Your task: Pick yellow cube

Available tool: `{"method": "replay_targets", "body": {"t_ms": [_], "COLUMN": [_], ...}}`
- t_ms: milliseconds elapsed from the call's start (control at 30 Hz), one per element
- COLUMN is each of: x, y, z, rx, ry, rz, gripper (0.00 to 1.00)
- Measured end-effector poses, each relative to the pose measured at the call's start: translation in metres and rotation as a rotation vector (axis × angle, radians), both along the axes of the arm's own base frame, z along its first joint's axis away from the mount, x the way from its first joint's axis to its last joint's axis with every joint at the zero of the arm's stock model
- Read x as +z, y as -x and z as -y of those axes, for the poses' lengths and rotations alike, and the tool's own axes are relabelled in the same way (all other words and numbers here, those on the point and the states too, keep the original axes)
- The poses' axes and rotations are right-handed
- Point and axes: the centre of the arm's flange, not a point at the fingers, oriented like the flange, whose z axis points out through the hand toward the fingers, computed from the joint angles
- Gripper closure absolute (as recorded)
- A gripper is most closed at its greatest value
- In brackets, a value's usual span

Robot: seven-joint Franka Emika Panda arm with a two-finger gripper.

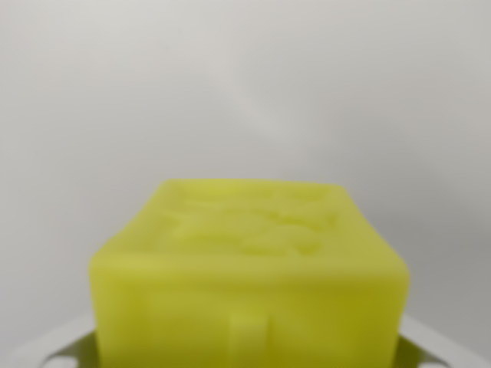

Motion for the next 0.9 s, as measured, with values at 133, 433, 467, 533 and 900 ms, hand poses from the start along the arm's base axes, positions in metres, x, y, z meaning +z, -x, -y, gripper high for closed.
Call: {"method": "replay_targets", "body": {"t_ms": [133,433,467,533,900], "x": [0.01,0.032,0.035,0.04,0.067], "y": [0.0,0.0,0.0,0.0,0.0], "z": [0.0,0.0,0.0,0.0,0.0], "rx": [0.0,0.0,0.0,0.0,0.0], "ry": [0.0,0.0,0.0,0.0,0.0], "rz": [0.0,-0.001,-0.001,0.0,-0.001], "gripper": [1.0,1.0,1.0,1.0,1.0]}}
